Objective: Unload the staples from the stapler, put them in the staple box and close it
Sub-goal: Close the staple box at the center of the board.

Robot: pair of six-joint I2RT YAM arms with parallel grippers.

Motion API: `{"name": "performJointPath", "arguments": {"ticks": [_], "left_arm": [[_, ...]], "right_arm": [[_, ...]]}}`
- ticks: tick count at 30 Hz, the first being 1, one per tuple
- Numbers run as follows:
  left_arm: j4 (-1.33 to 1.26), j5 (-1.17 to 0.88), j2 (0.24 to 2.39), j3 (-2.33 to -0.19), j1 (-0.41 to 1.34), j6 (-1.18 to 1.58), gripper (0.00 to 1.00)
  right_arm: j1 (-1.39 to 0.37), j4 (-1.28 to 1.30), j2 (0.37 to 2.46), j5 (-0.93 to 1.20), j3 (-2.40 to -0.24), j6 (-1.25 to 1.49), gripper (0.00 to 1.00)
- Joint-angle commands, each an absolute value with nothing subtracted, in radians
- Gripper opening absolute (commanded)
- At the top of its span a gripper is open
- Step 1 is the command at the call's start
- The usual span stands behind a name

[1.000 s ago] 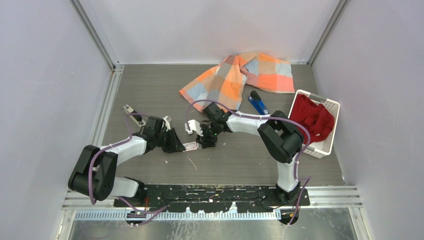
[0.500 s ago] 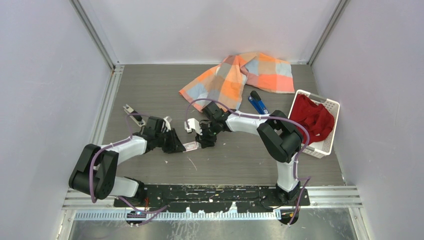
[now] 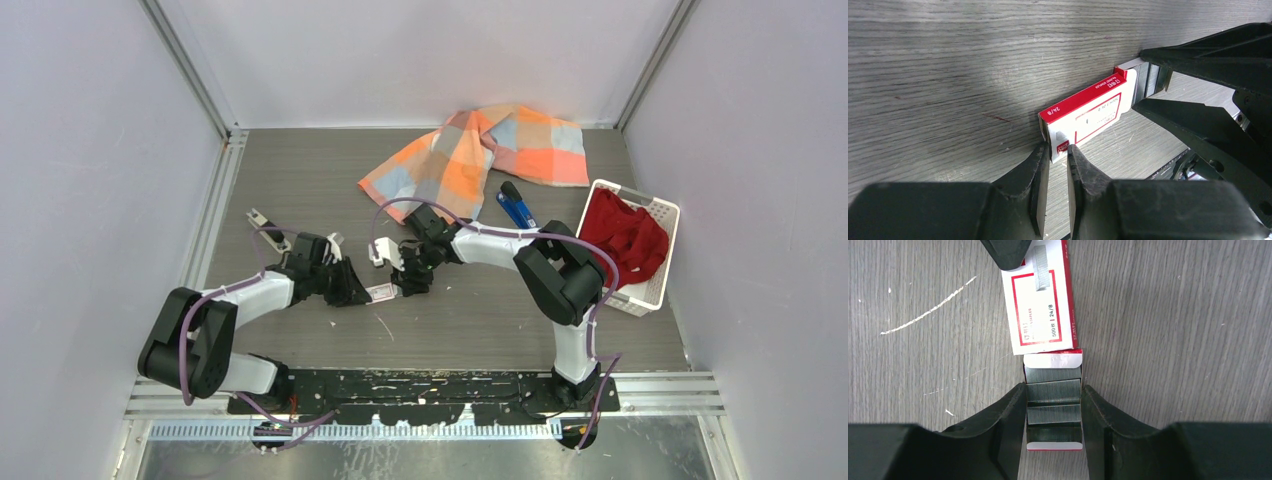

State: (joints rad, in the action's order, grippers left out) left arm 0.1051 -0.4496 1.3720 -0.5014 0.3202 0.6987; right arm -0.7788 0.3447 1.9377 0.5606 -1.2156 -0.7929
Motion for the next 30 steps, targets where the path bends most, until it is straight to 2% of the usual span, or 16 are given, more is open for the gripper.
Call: {"name": "performJointPath", "arguments": {"ticks": [1,10,18,26,30], "left_arm": [[0.073,-0.468,1.381,-0.528,0.316,0.702,0.21],[0.060,-0.460,1.379,-0.525,0.316,0.716,0.20],[0.097,-0.454,1.382,-0.542,0.316,0.705,0.22],[0.117,-0.458,1.383,-0.556,0.316,0.694,0.23],[0.117,-0.460,1.389,-0.558,0.316,0.690,0.23]], "right_arm": [[-0.807,0.363,1.937,0.550,-1.197,-0.816,0.39],[-0.828,0.346,1.930,0.512,-1.181,-0.828,0.39],[-0.828,0.352,1.915,0.496,-1.165,-0.873,0.44],[-0.828,0.357,1.939,0.493,-1.178,-0.864,0.59],[-0.828,0.364,1.957,0.499,-1.192,-0.856,0.61]]}}
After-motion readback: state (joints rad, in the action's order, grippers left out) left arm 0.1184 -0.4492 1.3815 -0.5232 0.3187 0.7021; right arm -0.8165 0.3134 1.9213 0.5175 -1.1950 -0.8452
